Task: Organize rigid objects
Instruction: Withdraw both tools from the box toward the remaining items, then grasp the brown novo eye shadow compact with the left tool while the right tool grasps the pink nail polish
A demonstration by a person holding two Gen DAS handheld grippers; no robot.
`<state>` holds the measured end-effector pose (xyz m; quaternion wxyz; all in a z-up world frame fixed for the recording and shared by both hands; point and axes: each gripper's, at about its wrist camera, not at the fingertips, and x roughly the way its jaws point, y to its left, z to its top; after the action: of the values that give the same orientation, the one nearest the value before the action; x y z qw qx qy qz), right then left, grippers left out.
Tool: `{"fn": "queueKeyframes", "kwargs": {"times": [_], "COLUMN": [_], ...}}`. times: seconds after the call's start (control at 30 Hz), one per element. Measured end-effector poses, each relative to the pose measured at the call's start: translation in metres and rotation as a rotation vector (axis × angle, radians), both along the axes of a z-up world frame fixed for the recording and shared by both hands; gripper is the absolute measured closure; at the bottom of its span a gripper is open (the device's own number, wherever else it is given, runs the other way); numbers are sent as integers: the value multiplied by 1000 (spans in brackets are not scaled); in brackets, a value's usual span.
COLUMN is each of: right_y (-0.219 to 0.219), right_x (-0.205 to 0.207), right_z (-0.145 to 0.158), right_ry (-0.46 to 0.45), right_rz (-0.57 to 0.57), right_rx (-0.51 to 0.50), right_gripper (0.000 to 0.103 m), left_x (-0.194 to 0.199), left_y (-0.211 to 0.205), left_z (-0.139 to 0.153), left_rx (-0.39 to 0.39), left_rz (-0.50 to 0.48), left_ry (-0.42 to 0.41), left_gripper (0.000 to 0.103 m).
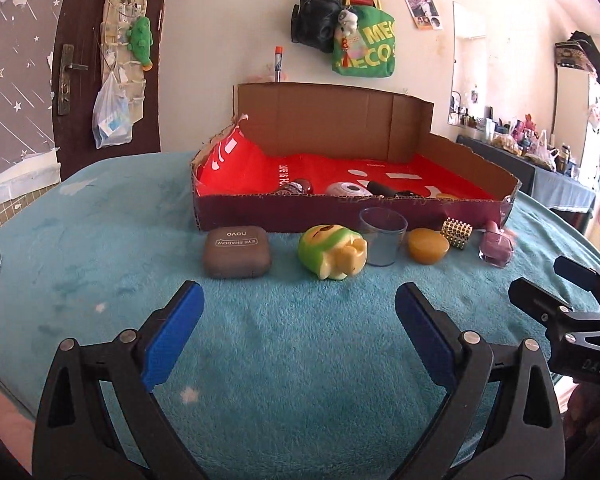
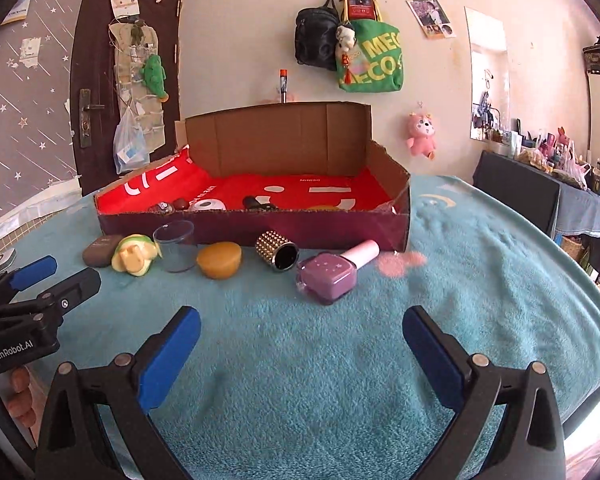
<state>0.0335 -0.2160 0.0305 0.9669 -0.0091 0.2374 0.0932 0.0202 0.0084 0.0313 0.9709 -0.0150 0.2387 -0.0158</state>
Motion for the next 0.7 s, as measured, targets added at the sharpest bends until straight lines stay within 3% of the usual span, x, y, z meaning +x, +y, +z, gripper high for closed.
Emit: {"fn": "queueKeyframes", "kwargs": {"times": [0.37, 0.7], "right_y": [-5, -14], "right_x": [18, 63], "right_z": [-2, 18], "right_ry": [54, 159], "right_rz": [-24, -120], "right_rx": [27, 13], "right_gripper": [0, 0], "left_x": [9, 54], "left_y": [12, 47], "left_z": [12, 27], "left_rx": [7, -3], "left_rz": [41, 81], "left_ry": [15, 139], "left_gripper": [5, 5]}}
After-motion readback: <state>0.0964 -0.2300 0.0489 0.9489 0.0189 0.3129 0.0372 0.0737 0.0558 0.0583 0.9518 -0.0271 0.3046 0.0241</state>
